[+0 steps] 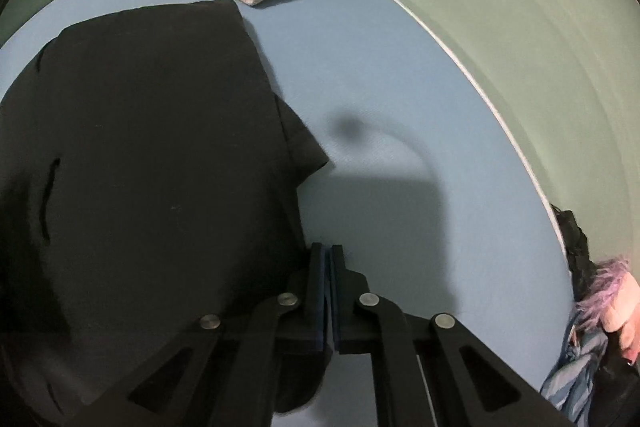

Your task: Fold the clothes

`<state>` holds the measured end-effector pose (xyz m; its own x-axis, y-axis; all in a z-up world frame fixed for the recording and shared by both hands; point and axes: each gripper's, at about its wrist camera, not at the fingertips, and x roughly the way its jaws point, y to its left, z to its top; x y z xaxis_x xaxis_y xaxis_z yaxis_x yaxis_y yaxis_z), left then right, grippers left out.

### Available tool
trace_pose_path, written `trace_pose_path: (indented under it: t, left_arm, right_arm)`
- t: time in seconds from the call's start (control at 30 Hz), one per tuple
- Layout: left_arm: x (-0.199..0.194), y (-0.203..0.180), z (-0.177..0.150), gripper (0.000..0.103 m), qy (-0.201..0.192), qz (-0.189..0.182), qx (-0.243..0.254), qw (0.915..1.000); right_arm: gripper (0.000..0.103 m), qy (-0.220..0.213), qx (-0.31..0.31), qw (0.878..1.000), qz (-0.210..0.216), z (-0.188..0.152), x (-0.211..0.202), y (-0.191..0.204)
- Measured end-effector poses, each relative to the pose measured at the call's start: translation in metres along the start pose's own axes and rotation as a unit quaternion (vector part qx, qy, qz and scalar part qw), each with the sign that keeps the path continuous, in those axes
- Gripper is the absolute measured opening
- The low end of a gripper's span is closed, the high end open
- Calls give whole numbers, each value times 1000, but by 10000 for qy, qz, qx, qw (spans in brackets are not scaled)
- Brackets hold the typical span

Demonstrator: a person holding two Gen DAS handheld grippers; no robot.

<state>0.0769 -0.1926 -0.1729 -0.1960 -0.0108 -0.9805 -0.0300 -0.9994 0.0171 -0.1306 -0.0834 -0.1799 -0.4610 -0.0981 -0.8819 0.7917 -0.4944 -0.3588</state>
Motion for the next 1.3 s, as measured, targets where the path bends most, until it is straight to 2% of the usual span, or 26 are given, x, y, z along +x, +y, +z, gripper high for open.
trace_pose_path:
  t: [0.23, 0.4, 0.67, 0.77, 0.87, 0.93, 1.07, 1.13, 1.23, 1.3]
  left_arm:
    - [3, -9, -4, 3, 224, 273, 408, 9985]
    - [7, -9, 7, 3, 503, 253, 430, 9975]
    - [10, -14, 17, 3, 798, 457, 769, 9928]
    - [8, -14, 16, 3, 772, 501, 732, 9931]
    - [4, -15, 14, 3, 667, 617, 676, 9936]
    - [-1, -20, 13, 3, 582, 763, 709, 9929]
    - [-7, -32, 12, 2, 488, 1059, 890, 9892]
    - [-9, -36, 12, 2, 478, 1154, 935, 9878]
    - [-13, -39, 16, 2, 425, 1188, 974, 9872]
    - [-16, -41, 19, 2, 383, 1135, 996, 9878]
  right_arm:
    - [1, -160, -13, 9997, 162, -5, -2, -11]
    - [1, -164, 13, 9998, 105, -6, -5, -15]
    - [2, -132, 142, 9998, 25, -5, -10, -25]
    - [6, -72, 626, 9980, 53, -6, -15, -37]
    - [7, -213, 1212, 9919, 302, -14, -34, -56]
    - [7, -303, 1216, 9917, 271, -19, -49, -61]
    - [10, -398, 629, 9972, -30, -29, -70, -55]
    - [12, -313, 495, 9983, -69, -36, -73, -44]
    - [12, -282, 623, 9976, 124, -32, -80, -16]
    - [13, -251, 680, 9970, 278, -39, -79, -13]
